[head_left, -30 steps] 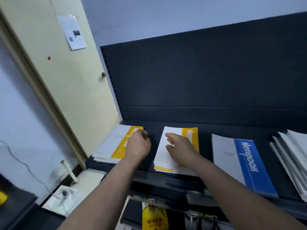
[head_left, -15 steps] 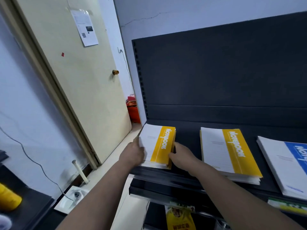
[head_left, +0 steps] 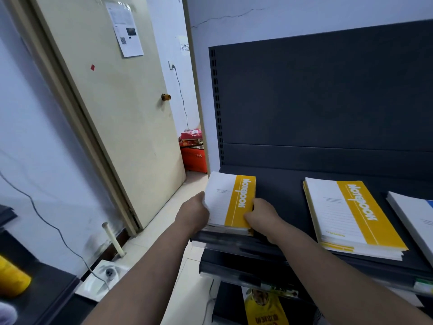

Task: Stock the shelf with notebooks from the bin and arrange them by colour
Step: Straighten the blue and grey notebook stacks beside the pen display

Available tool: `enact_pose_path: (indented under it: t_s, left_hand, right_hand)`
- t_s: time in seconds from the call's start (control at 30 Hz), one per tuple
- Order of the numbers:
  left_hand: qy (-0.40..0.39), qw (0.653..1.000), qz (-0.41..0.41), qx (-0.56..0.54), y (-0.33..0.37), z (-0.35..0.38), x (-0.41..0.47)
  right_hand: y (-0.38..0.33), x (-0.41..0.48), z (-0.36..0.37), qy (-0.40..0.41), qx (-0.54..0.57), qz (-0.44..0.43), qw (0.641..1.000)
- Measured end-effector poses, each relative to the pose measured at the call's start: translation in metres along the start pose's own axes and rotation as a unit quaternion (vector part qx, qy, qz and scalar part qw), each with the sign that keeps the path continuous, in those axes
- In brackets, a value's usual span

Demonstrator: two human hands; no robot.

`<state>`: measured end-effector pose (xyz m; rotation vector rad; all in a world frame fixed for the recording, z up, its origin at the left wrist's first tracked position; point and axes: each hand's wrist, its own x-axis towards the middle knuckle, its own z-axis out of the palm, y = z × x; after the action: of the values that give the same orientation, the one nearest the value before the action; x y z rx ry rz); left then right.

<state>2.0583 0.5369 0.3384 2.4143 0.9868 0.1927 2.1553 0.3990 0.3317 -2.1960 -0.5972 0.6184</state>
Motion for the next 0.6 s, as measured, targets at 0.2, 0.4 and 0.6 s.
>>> enact_pose_path:
  t_s: [0.2, 0.4, 0.6]
  left_hand:
    - [0.009, 0.997, 0.01, 0.075, 0.008, 0.004, 0.002]
    - [0.05, 0.988, 0.129, 0.071, 0.088, 0.03, -0.002]
    - [-0.115, 0.983, 0.142, -0.009, 0.168, 0.086, -0.019]
  right_hand:
    - [-0.004, -0.008, -0.007, 0.009, -0.018, -0.025, 0.999]
    - [0.025, -0.02, -0.066, 0.126, -0.128, -0.094, 0.979]
    - [0.095, -0.031, -0.148, 0.191, -0.188, 0.042, 0.962]
